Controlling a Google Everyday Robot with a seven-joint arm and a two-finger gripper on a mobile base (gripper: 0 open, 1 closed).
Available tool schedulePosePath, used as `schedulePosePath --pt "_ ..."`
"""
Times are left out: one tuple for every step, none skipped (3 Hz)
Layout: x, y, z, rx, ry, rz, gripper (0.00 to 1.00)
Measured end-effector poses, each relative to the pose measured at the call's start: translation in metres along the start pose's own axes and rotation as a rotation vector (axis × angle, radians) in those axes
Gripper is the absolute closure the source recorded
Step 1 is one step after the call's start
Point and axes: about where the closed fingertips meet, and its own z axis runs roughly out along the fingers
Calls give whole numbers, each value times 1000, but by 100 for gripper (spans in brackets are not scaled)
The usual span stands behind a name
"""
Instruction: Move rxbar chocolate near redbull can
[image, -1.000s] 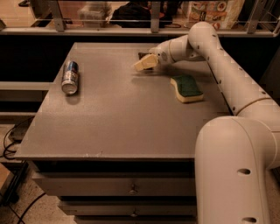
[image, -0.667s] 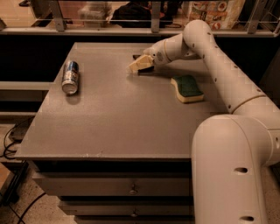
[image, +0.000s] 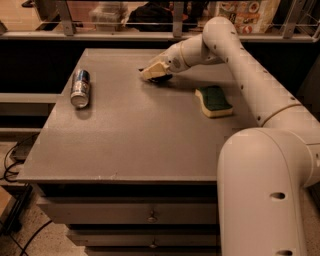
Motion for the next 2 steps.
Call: schedulePosePath --pt "-17 14 3 -24 -8 -48 98" --pt "-41 38 11 -70 -15 -121 100"
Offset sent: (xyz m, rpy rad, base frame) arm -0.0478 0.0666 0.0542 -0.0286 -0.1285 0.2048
